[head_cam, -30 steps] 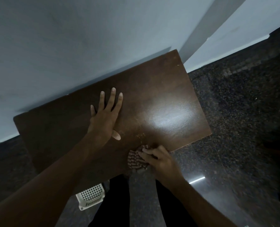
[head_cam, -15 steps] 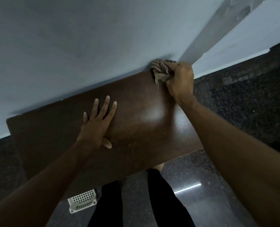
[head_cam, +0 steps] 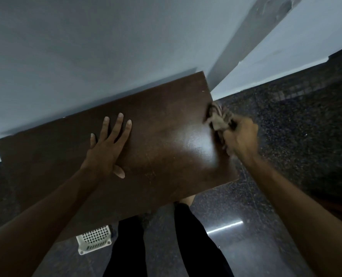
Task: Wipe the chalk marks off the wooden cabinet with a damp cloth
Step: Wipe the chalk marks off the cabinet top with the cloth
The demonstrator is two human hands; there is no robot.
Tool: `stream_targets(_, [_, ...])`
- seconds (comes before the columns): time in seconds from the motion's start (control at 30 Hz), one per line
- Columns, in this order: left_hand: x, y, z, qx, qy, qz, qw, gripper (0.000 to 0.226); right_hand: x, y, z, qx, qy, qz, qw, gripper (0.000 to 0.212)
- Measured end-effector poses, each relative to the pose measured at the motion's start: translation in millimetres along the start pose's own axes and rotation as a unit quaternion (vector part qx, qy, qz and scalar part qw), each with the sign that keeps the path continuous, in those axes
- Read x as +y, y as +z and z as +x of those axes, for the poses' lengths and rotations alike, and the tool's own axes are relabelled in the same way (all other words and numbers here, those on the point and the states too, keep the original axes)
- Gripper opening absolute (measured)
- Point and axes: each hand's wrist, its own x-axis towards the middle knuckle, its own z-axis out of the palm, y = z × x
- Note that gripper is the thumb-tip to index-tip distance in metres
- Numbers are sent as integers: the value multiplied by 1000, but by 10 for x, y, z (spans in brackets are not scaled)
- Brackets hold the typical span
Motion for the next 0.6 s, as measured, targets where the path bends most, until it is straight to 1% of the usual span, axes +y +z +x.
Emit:
stream_targets(0.03, [18,-4,-4,1,-2,-3,1000,163,136,-56,-181,-11,24,-1,1000,21])
stream_targets(0.17, [44,-12,5,-5,-2,-12,1000,164,630,-155,-708,-39,108,-31,993,13])
stream_targets(0.23, [35,-7,15,-5,0,-16,1000,164,695,-163,-740,-45,120,-30,991,13])
stream_targets(0.3, [25,-3,21,-3,2,-20,1000,165,579,-143,-585,-55,101,-24,993,20])
stream_targets(0.37, [26,2,16,-5,4,-23,1000,164,346,-84,-225,-61,62,8,996,30])
stream_targets(0.43, [16,6,10,-4,5,-31,999,163,-10,-8,273,-43,21,28,998,38])
stream_targets(0.5, [3,10,6,3,8,-35,999,162,-307,71,765,-23,-20,-3,1000,49])
stream_targets(0.6, [-9,12,-10,9,8,-34,999,162,-496,120,1164,-32,-20,-60,998,48])
